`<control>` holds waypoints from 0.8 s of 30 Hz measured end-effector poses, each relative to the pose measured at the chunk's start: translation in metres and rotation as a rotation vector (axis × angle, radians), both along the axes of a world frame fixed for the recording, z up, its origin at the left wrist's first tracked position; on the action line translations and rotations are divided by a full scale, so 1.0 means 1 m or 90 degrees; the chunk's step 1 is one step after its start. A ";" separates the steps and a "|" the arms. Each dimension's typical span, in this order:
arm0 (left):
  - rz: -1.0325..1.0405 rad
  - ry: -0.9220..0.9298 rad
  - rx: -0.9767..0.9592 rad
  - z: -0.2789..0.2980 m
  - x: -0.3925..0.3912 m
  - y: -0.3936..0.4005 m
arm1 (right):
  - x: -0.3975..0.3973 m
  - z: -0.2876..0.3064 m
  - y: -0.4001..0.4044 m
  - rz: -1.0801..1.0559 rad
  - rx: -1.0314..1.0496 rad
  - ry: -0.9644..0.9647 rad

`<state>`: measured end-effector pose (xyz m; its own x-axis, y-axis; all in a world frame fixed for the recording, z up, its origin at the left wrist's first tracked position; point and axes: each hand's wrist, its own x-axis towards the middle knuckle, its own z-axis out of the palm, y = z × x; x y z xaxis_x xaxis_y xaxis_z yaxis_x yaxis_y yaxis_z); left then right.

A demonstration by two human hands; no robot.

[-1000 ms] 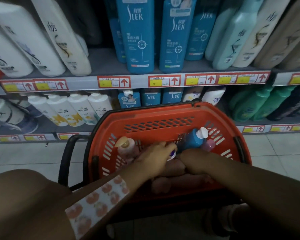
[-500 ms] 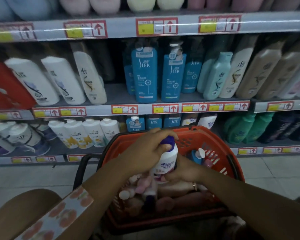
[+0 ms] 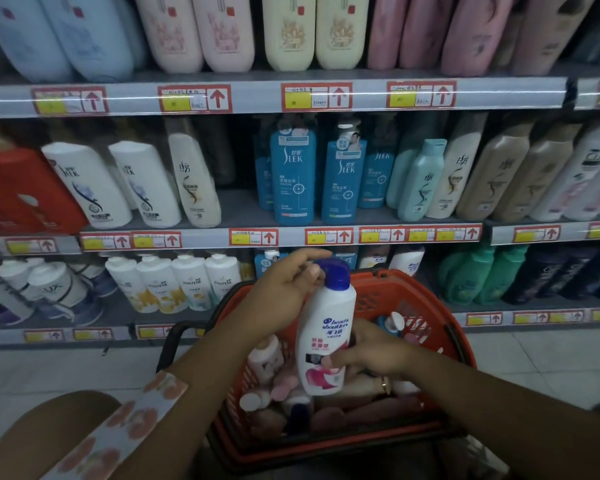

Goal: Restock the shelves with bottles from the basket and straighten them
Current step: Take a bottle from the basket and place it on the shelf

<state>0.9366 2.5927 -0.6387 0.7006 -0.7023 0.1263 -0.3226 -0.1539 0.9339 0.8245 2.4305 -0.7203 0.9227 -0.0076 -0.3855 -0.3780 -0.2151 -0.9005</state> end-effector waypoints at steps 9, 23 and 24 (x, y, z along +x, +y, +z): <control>-0.095 0.121 -0.036 -0.010 -0.011 0.000 | -0.015 0.014 -0.015 -0.033 0.016 0.003; -0.136 0.111 0.057 -0.067 -0.034 -0.052 | -0.046 0.010 -0.068 -0.121 0.013 -0.010; -0.140 0.110 0.059 -0.069 -0.033 -0.057 | -0.046 0.009 -0.071 -0.127 0.013 -0.016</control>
<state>0.9032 2.5360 -0.7078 0.5364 -0.8423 -0.0530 -0.1958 -0.1853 0.9630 0.7782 2.3595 -0.7109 0.9130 -0.1839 -0.3642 -0.3885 -0.1197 -0.9136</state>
